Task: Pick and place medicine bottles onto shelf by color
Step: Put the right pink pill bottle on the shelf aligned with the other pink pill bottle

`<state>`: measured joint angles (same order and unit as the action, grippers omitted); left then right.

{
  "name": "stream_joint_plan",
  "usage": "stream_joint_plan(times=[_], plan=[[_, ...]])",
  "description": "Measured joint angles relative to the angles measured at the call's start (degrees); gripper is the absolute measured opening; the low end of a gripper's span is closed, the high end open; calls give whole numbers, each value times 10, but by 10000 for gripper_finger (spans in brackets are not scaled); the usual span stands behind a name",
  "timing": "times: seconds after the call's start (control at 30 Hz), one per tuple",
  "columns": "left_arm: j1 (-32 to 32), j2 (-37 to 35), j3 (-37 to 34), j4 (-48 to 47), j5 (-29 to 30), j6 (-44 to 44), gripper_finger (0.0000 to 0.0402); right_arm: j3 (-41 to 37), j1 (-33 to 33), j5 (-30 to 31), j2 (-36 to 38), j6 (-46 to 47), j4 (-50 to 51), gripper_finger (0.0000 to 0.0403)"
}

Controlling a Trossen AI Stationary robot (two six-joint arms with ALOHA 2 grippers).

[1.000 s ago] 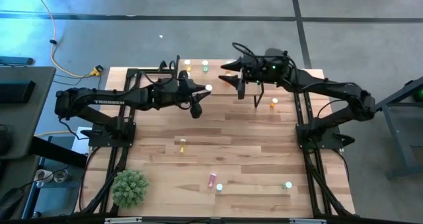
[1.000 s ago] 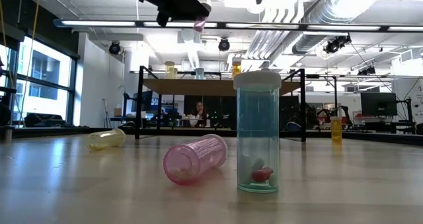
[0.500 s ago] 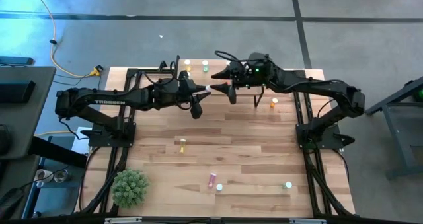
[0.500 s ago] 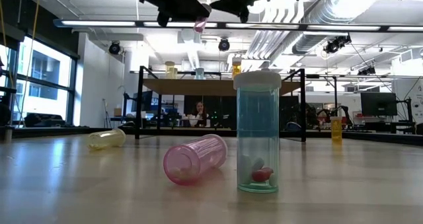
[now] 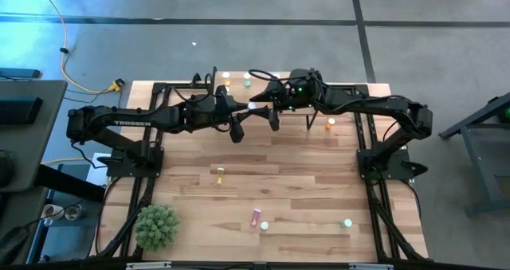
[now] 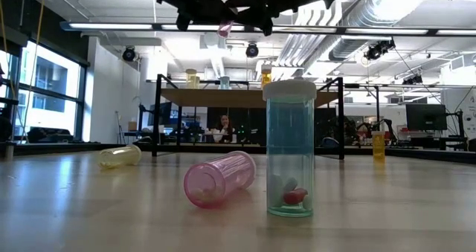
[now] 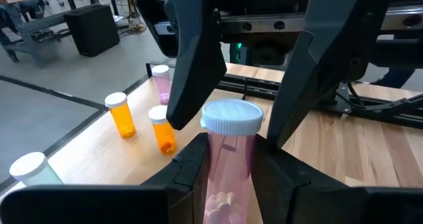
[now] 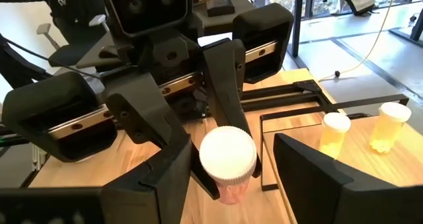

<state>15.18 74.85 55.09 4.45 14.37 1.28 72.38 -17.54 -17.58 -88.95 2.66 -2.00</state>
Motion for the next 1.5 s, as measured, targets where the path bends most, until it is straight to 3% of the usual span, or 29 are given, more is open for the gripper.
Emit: stream_joint_plan(times=[0.57,1.07,1.5], plan=[[0,0,0,0,0,0,86,0,0,0,0,14,0,115],[1,0,0,1,3,0,121,0,0,6,0,14,0,110],[1,-5,0,-1,18,15,198,-1,-24,34,26,14,27,109]])
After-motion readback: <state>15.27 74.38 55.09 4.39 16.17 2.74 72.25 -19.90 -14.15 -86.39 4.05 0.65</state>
